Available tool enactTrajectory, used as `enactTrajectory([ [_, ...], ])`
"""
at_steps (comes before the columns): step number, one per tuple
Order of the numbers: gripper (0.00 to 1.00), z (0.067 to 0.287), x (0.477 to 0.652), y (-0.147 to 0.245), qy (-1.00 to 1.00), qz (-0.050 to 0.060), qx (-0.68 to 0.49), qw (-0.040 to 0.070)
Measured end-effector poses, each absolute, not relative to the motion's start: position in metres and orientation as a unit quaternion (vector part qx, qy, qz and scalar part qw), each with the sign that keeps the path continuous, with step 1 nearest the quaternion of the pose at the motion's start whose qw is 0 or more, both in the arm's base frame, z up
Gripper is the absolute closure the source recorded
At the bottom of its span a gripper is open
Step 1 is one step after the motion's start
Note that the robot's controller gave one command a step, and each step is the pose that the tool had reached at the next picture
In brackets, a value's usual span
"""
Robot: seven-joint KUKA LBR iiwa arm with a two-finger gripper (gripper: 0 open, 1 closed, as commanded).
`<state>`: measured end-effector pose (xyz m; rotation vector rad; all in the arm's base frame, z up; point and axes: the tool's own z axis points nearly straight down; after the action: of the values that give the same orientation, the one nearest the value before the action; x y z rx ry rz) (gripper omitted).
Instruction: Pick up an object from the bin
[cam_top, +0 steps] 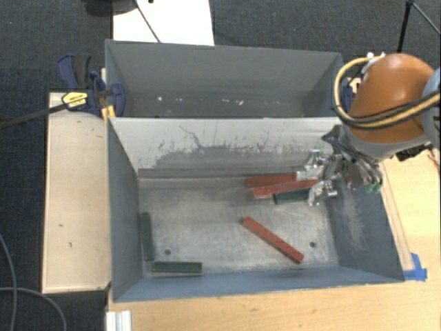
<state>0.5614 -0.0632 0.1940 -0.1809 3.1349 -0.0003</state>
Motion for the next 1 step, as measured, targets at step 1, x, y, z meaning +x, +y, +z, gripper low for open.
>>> enactTrajectory([
  [1, 1.00, 0.1939, 0.5613, -0.0631, 0.998, 0.000, -0.058, 0.001],
])
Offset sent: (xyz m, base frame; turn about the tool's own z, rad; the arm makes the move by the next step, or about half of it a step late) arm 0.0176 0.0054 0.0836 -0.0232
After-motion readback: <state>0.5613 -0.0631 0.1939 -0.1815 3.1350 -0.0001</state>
